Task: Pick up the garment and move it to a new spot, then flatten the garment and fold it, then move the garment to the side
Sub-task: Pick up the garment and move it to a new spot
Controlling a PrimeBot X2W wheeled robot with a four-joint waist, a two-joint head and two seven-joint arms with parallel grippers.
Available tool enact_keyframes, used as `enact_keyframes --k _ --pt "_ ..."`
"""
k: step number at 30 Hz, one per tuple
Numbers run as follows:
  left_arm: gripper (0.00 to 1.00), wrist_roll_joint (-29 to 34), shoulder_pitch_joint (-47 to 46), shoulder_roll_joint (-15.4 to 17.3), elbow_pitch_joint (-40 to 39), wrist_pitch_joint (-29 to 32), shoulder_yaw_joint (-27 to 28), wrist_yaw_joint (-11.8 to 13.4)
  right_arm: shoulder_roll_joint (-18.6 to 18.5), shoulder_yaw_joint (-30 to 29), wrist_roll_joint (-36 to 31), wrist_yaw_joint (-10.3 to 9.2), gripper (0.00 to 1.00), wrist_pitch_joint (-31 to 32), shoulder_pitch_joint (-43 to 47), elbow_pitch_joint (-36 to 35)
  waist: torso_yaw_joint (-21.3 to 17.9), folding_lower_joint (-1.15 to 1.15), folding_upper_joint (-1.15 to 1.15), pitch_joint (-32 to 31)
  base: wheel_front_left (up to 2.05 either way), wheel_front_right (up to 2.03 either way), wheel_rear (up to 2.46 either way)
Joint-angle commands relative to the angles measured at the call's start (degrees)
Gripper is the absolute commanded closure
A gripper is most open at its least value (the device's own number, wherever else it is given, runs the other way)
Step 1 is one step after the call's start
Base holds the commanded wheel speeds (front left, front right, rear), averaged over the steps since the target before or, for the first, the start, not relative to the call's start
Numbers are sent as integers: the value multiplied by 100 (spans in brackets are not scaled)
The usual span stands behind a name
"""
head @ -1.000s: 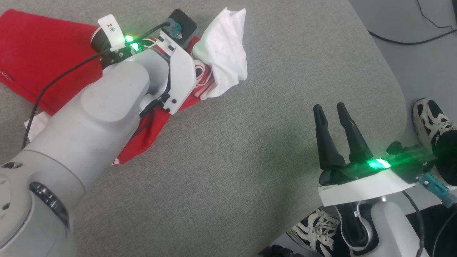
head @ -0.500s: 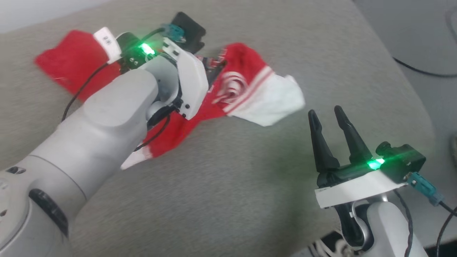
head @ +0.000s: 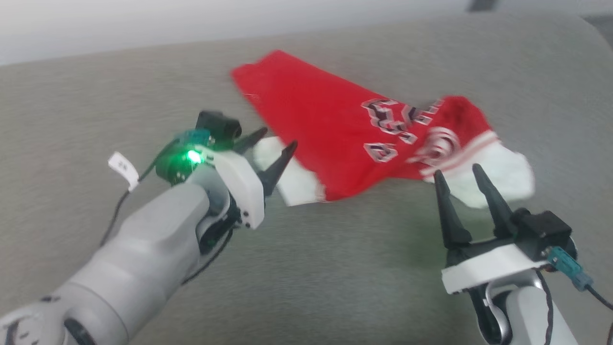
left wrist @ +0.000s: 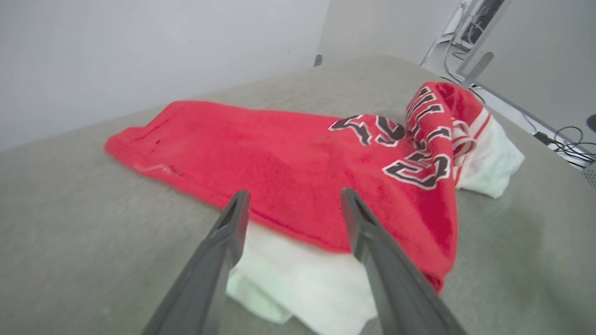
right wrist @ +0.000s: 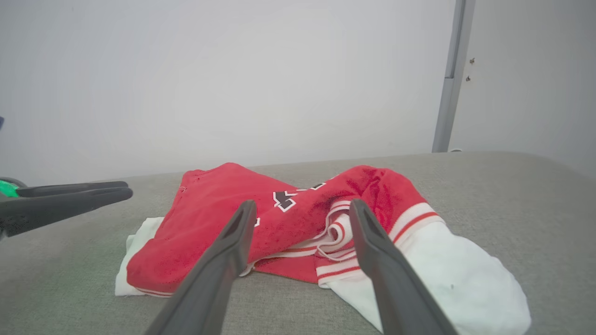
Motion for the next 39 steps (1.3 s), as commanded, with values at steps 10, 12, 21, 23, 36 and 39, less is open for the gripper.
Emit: enact_keyframes --k 10,12,21,23,36,39 --pt "0 792 1526 112 -297 -99 1602 101 3 -710 -599 -3 0 -20 555 105 1912 0 0 -908 0 0 0" --pt "0 1113 2106 133 -479 -99 2076 131 5 -937 -740 -3 0 -20 763 102 2149 0 0 -1086 0 0 0" --pt "0 2047 3513 329 -1033 -100 3062 375 -136 -1376 -825 -4 0 -20 1488 62 2544 0 0 -1565 0 0 0" --pt "0 2279 3793 394 -1261 -100 3314 484 -159 -1437 -822 -4 0 -20 1584 42 2569 0 0 -1616 0 0 0" --pt "0 4050 5701 553 -3133 -102 5060 1080 -213 -1630 -847 -4 0 -20 1824 -171 2463 0 0 -1724 0 0 0" --pt "0 4447 6012 448 -3549 -102 5492 1057 -223 -1650 -861 -4 0 -20 1826 -242 2428 0 0 -1738 0 0 0"
